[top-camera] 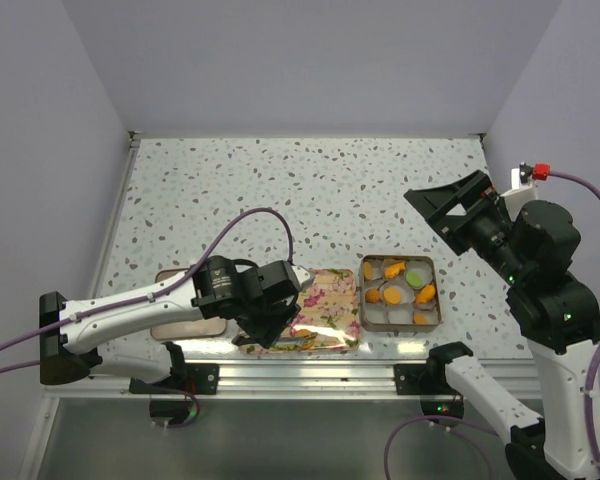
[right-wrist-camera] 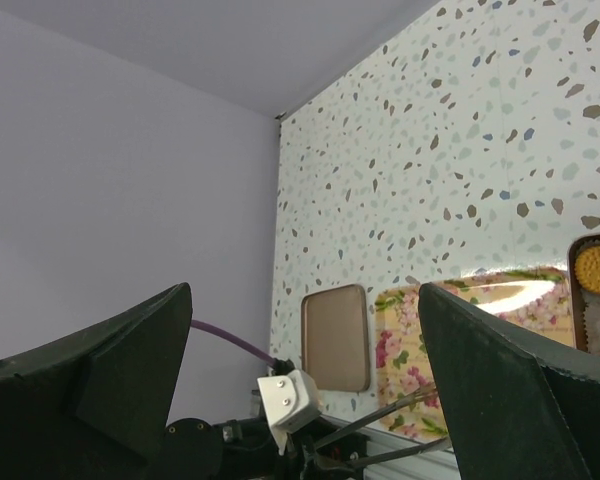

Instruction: Pack the cookies

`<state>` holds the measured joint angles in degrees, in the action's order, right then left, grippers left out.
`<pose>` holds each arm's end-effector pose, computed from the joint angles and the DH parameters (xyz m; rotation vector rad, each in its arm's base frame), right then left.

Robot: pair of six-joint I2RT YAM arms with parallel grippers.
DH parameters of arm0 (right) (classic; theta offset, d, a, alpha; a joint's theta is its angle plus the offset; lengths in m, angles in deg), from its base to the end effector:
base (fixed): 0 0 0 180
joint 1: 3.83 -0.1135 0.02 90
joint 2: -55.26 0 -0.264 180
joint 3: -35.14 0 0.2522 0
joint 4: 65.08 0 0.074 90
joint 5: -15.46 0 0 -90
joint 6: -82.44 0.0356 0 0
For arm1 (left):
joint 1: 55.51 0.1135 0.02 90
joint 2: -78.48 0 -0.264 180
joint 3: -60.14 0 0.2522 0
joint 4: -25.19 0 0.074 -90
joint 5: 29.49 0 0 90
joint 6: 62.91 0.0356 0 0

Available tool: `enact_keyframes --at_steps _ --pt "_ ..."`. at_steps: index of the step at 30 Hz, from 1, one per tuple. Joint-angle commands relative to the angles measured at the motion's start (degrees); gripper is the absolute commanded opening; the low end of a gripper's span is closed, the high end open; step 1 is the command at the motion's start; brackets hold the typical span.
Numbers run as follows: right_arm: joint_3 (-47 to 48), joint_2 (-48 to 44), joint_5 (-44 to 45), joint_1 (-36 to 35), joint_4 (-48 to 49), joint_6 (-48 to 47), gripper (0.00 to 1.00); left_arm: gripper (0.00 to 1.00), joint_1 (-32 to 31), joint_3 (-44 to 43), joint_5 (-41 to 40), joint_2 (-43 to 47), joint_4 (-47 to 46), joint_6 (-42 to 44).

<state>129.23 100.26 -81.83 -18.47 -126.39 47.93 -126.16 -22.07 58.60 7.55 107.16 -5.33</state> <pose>0.1008 0.0310 0.4676 0.5690 1.8064 0.9751 0.0731 -0.2046 0.3089 0.9370 2.7286 -0.3544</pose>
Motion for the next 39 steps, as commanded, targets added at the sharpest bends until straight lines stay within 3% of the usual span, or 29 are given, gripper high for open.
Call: enact_keyframes --at_steps 1,17,23,30,35,39 --pt "0.17 0.45 -1.41 -0.04 0.7 -0.46 0.99 0.56 -0.36 -1.25 0.77 -0.08 -2.55 -0.8" --pt "-1.15 0.71 -2.11 -0.04 0.79 -1.96 0.99 0.55 -3.17 -1.69 1.39 -3.06 -2.11 -1.41" --pt "-0.79 0.97 -2.2 -0.05 0.53 -3.01 0.99 0.39 -3.53 -2.04 -1.68 -5.09 0.96 -2.03" --pt "0.79 1.41 -1.59 -0.04 -1.31 -5.03 0.99 0.36 -3.44 -3.01 -3.45 -5.62 3.34 -1.24" --pt "4.03 2.03 -0.01 -0.13 -3.24 -8.01 0.99 0.36 -3.44 -10.82 -4.85 -8.6 3.69 -0.71" --pt "12.02 4.48 2.71 -0.04 -7.81 -12.41 0.99 0.36 -3.35 -18.55 -5.38 -11.94 3.78 0.52"
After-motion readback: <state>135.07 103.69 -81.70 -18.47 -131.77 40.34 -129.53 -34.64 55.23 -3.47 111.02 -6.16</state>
